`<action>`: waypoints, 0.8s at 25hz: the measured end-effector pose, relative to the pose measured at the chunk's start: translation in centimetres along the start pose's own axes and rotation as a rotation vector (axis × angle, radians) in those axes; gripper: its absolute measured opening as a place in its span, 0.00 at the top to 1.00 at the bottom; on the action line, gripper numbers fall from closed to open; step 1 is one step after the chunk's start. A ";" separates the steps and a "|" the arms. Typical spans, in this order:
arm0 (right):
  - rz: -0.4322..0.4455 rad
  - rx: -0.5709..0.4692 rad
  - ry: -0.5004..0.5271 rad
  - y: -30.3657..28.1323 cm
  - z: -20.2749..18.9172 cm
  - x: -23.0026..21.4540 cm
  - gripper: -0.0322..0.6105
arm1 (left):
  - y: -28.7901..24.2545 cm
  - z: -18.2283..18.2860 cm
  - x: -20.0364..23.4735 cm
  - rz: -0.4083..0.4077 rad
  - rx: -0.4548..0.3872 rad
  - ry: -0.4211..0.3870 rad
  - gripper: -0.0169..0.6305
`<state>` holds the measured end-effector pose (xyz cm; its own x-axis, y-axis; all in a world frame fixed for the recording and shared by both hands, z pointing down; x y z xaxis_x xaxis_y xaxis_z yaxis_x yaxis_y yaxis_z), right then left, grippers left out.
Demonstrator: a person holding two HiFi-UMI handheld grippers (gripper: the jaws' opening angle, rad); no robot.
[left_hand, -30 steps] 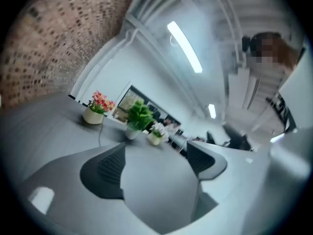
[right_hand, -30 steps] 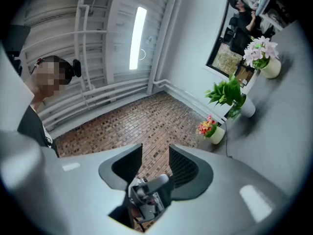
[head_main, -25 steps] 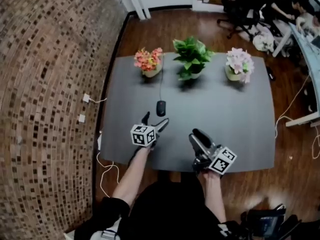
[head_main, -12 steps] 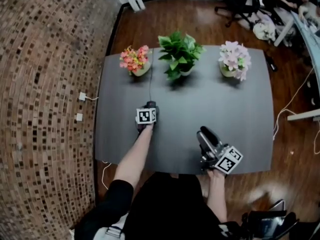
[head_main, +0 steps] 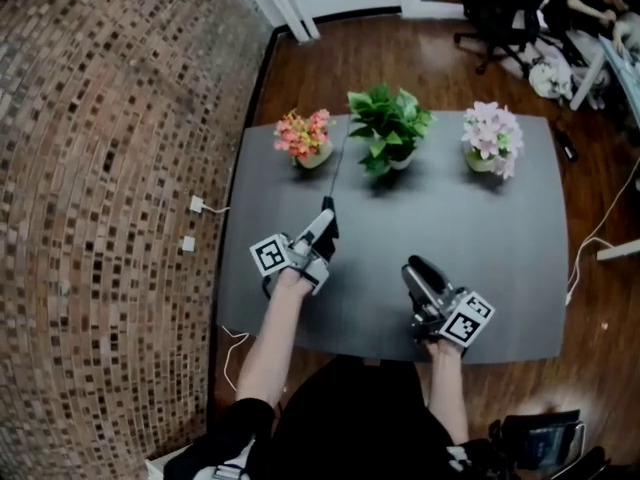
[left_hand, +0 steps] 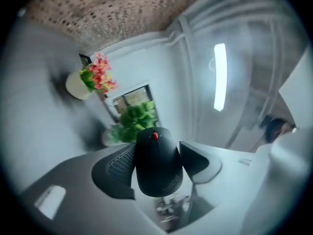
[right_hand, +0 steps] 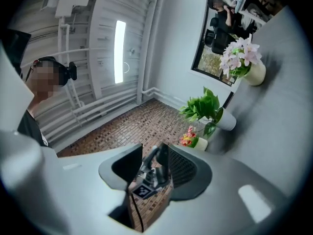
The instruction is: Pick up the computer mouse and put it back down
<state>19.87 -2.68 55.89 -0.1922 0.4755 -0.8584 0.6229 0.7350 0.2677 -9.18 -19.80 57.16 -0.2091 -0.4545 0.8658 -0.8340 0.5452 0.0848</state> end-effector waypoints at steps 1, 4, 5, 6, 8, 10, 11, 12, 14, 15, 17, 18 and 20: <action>0.002 0.001 -0.002 0.0 0.2 -0.2 0.73 | 0.6 0.2 -2.4 -0.110 -0.061 0.049 0.54; 0.018 0.016 -0.006 -0.7 -0.5 0.0 0.73 | 4.5 -0.2 -8.7 -0.321 -0.128 0.087 0.54; 0.027 0.025 -0.006 -1.2 -1.1 0.4 0.73 | 6.4 -0.7 -10.3 -0.364 -0.142 0.092 0.54; 0.036 0.035 -0.004 -1.7 -1.9 0.9 0.73 | 8.2 -1.2 -11.7 -0.399 -0.163 0.101 0.54; 0.049 0.055 0.007 -2.7 -3.3 2.3 0.73 | 11.4 -1.8 -13.3 -0.445 -0.207 0.121 0.54; 0.055 0.076 0.020 -3.6 -4.7 3.9 0.73 | 14.1 -2.1 -14.4 -0.464 -0.222 0.118 0.54; 0.055 0.087 0.025 -4.0 -5.5 4.7 0.73 | 15.4 -2.2 -14.9 -0.469 -0.218 0.109 0.54; 0.053 0.099 0.028 -4.4 -6.4 5.6 0.73 | 16.6 -2.4 -15.5 -0.474 -0.215 0.098 0.54; 0.050 0.127 0.039 -5.0 -8.3 7.4 0.73 | 19.2 -2.8 -16.3 -0.491 -0.226 0.089 0.54; 0.051 0.141 0.048 -5.3 -9.3 8.4 0.73 | 20.5 -3.1 -16.5 -0.501 -0.239 0.092 0.54; 0.055 0.167 0.064 -6.2 -11.9 10.8 0.73 | 23.1 -3.4 -16.6 -0.515 -0.258 0.104 0.54; 0.057 0.178 0.072 -6.5 -13.2 12.1 0.73 | 24.3 -3.6 -16.6 -0.520 -0.261 0.108 0.54; 0.053 0.201 0.092 -6.8 -15.6 14.4 0.73 | 26.4 -3.8 -16.5 -0.534 -0.262 0.117 0.54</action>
<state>0.97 6.71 48.51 -0.2177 0.5601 -0.7993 0.7707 0.6011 0.2114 -25.81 4.83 46.98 0.2742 -0.6406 0.7173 -0.6514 0.4249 0.6285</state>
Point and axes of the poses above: the fingertips, and each gripper's own axes: y backward along the fingers, x to its left, z out of its top, the point moved 10 cm from there along y, backward along the fingers, and after that the axes turned 9 degrees about -y, right-handed, at the moved point
